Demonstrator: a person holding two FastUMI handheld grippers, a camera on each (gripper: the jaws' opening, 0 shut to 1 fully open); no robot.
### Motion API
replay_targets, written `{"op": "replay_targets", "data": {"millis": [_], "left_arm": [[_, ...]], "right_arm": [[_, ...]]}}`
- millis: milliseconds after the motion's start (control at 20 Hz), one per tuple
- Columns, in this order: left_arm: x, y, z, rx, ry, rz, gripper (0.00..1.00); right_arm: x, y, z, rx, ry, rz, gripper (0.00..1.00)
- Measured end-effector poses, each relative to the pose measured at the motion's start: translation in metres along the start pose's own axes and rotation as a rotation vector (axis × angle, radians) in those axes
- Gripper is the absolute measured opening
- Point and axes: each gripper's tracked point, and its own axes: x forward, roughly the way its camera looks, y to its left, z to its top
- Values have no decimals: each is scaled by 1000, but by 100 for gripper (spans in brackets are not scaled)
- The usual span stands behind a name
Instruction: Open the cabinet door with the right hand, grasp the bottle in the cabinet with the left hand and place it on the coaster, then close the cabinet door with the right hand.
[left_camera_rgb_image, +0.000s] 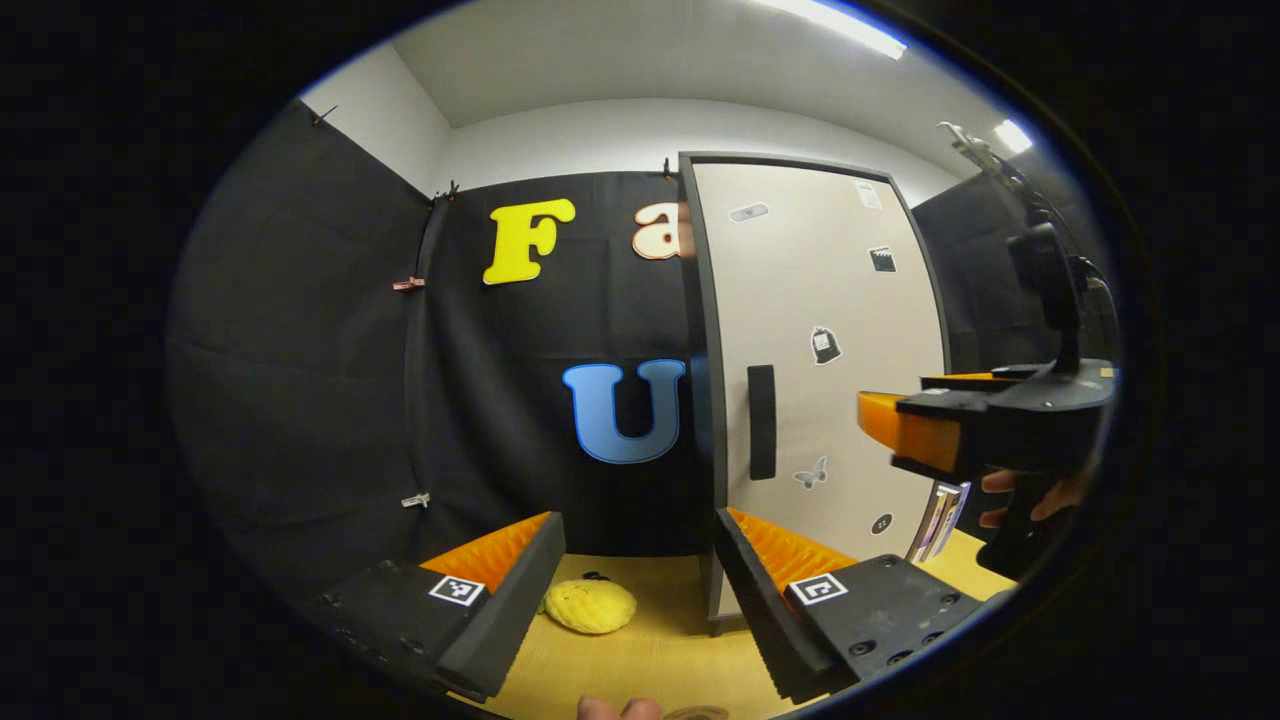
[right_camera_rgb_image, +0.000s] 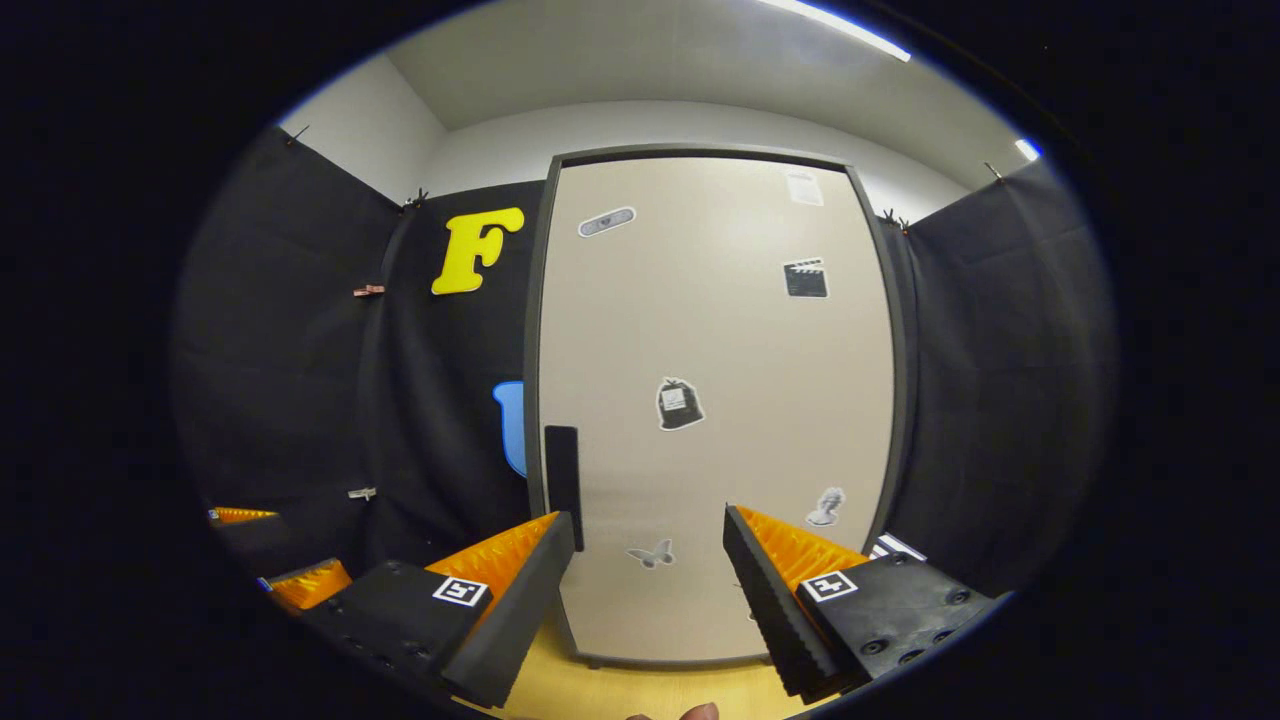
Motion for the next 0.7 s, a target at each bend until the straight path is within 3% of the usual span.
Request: {"op": "replay_targets", "data": {"millis": [350,700], "left_arm": [[11,20,-15,-10,23,18,95],[16,34,-33,-32,51,35,95]], "right_arm": [[71,38,-20,-1,17,-12,98],[116,49,-46,5,51,-35,96]]}}
